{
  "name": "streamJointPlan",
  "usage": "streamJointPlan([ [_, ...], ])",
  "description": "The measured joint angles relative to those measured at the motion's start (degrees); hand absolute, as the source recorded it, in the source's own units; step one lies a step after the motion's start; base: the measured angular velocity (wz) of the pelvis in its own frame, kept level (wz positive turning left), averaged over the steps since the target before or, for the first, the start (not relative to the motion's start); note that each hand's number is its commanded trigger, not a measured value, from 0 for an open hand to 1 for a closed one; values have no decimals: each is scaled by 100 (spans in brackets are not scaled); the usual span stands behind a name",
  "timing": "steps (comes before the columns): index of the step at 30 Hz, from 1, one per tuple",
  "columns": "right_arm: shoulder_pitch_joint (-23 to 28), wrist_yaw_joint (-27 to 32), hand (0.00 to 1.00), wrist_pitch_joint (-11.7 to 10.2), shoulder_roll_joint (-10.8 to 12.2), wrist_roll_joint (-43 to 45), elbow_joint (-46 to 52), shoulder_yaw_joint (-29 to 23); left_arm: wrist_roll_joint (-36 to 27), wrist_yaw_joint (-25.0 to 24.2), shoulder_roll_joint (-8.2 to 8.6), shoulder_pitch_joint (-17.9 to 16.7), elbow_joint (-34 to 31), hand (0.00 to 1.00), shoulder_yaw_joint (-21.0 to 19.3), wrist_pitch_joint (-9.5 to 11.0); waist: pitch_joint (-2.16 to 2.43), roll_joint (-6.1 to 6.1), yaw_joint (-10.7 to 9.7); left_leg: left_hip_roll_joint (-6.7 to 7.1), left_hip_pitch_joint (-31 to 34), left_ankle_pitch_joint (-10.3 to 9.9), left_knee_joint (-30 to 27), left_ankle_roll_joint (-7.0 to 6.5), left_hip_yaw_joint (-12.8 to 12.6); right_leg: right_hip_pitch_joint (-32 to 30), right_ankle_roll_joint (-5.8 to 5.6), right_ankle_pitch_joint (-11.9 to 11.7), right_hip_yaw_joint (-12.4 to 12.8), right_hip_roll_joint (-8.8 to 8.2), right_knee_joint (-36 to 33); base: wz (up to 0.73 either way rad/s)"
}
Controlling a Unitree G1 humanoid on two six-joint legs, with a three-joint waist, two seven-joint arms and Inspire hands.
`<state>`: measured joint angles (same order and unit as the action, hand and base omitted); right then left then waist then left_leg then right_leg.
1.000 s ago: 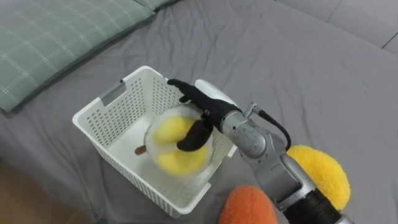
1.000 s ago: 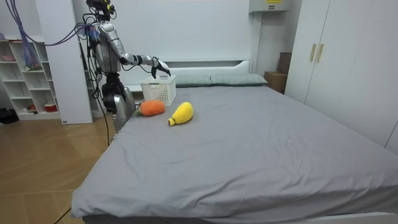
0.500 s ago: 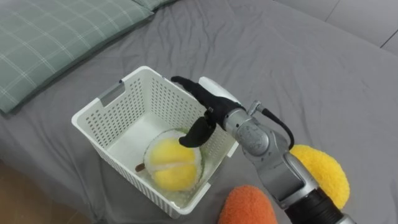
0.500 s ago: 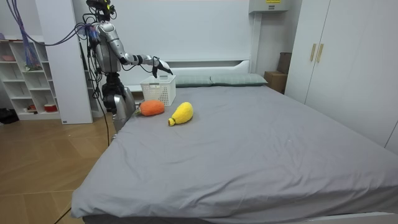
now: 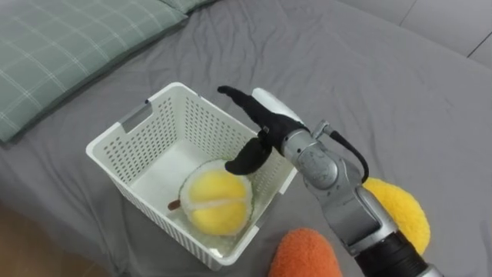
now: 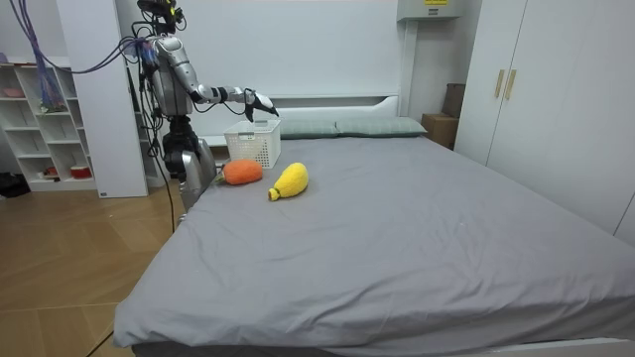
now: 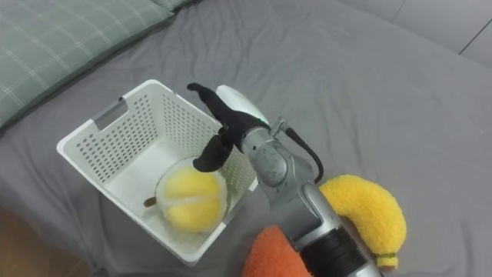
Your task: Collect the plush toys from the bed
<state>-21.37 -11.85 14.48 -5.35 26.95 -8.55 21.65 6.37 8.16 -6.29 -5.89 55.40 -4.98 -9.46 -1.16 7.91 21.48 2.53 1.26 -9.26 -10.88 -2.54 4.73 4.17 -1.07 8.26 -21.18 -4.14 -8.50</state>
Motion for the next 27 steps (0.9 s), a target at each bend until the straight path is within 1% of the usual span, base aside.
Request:
streamJointPlan([
  [2,0,119,0,-10,-85,4,52,-200,0,0,32,-27,6,0,-100,2,-1,-14,-92,6,-1,7,-2,-6,-6,3,-1,0,9,-8,-10,0],
  [3,1,139,0,-14,-115,4,67,-256,-3,2,33,-29,21,0,-109,2,-3,-22,-103,6,-8,7,-1,-7,-12,3,-1,0,16,-9,-12,-5],
  [5,1,277,0,-36,-200,-161,69,-493,-7,42,30,-46,53,0,-110,3,-10,-47,-192,1,-60,8,8,-8,-44,10,-3,1,57,-8,-16,-6],
  [6,1,316,0,-52,-205,-208,70,-563,-7,57,31,-53,55,0,-113,3,-8,-47,-218,0,-62,8,9,-8,-51,8,-3,1,62,-8,-16,-7],
  [7,2,383,0,-90,-209,-239,70,-698,-4,110,44,-77,57,0,-153,3,-9,-63,-285,-2,-62,8,10,-8,-72,1,-3,1,88,-4,-16,-10],
  [10,2,620,0,-95,-234,-246,68,-1006,3,145,40,-182,55,0,-227,1,5,-95,-430,-12,-77,7,37,-9,-136,-10,-8,-3,185,6,-16,-11],
  [11,5,731,0,-95,-293,-283,67,-1062,-2,145,29,-221,54,0,-229,-1,12,-115,-520,-16,-97,6,46,-10,-159,-12,-9,-4,209,8,-16,-10],
  [13,9,859,0,-95,-421,-431,55,-1135,-6,145,1,-247,57,0,-228,-2,11,-135,-613,-17,-130,7,33,-10,-178,-13,-10,-5,214,8,-16,-7],
  [15,9,989,0,-97,-491,-517,34,-1214,-12,145,-10,-268,61,0,-237,-2,16,-146,-700,-33,-157,7,59,-10,-236,-13,-10,-5,249,14,-16,-13],
  [17,28,1053,0,-156,-619,-553,31,-1303,-7,133,-5,-268,82,0,-294,9,18,-145,-794,-45,-190,7,116,-10,-306,-13,-10,-5,303,21,-17,-15],
  [18,32,1055,0,-173,-624,-551,31,-1352,-5,130,-3,-268,92,0,-315,20,21,-142,-833,-46,-190,7,125,-10,-311,-12,-10,-5,328,23,-18,-10],
  [21,35,1106,0,-218,-704,-548,32,-1530,-2,123,1,-261,119,0,-389,48,35,-129,-922,-70,-209,6,141,-10,-412,-41,-8,-6,406,34,-18,-13],
  [22,35,1111,0,-238,-737,-544,30,-1614,-2,122,2,-263,118,0,-385,74,43,-125,-1015,-72,-220,6,145,-10,-422,-41,-8,-6,412,34,-18,-7],
  [24,34,1154,0,-273,-807,-547,-20,-1676,-2,120,1,-262,117,0,-387,75,45,-126,-1039,-82,-293,6,168,-10,-464,-26,-8,-6,488,47,-17,-12],
  [26,34,1169,0,-278,-893,-495,-247,-1687,-6,121,1,-268,114,0,-390,71,86,-134,-1108,-84,-330,6,172,-10,-498,-7,-7,-7,528,49,-18,-11],
  [27,34,1169,0,-277,-916,-495,-320,-1688,-8,122,1,-266,108,0,-390,71,87,-137,-1142,-85,-338,6,172,-10,-505,-2,-7,-7,533,49,-21,-5],
])
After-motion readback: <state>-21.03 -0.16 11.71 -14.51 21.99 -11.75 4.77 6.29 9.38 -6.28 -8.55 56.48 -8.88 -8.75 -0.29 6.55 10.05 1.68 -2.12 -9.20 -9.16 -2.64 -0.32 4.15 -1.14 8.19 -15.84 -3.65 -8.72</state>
